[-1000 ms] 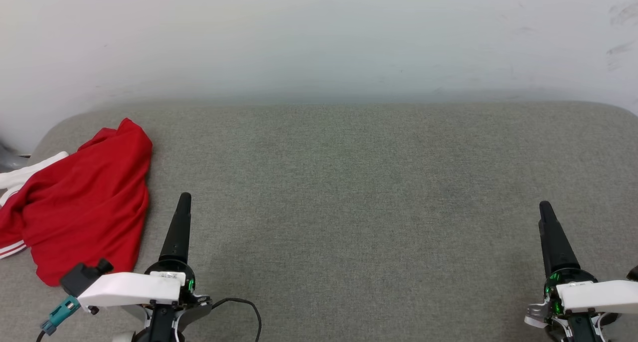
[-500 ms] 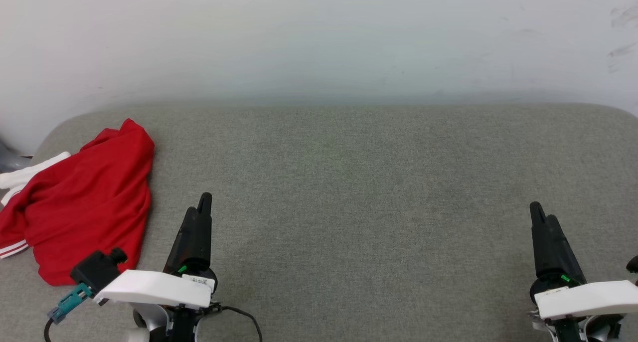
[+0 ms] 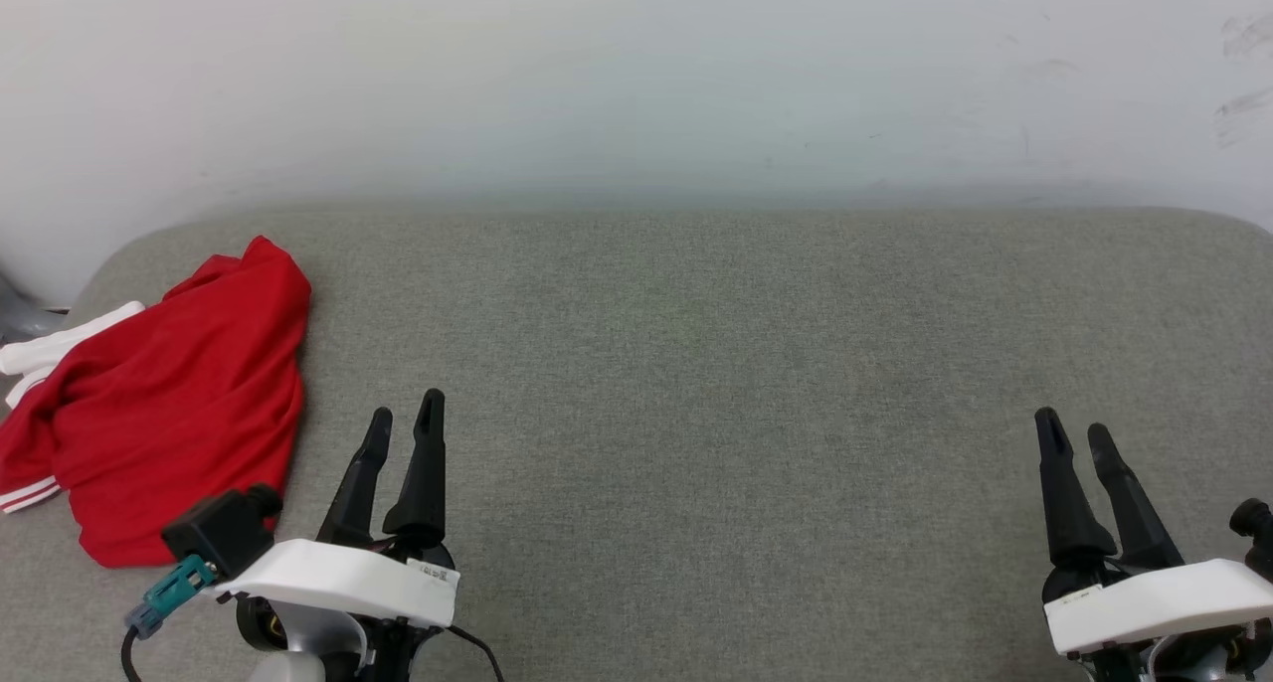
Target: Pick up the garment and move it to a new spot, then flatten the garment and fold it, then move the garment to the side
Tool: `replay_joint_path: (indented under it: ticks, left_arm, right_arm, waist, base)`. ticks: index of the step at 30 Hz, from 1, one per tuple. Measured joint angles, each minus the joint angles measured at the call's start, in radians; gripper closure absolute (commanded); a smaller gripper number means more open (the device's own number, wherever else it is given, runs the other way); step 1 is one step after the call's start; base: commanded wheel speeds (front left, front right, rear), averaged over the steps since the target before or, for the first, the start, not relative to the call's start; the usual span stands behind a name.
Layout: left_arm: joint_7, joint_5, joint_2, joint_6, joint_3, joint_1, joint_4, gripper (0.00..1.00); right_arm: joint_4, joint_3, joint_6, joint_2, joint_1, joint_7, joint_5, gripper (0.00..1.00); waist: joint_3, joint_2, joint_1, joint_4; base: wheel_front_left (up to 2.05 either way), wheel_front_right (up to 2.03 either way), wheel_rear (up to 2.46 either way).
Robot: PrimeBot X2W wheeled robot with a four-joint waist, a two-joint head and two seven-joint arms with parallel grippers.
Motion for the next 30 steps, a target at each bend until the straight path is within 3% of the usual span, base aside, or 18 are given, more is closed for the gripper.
replay_joint_path:
  ticks: [30]
  left_arm:
    - [-0.075,0.376,0.028,0.000,-0.010,0.005,0.034,0.00]
  right_arm:
    - [-0.099,-0.033,0.000,0.000,0.047,0.053,-0.374,0.00]
  waist:
    - [0.002,0.0000,0.0000,0.007]
  base:
    - [0.00,0.00,0.00]
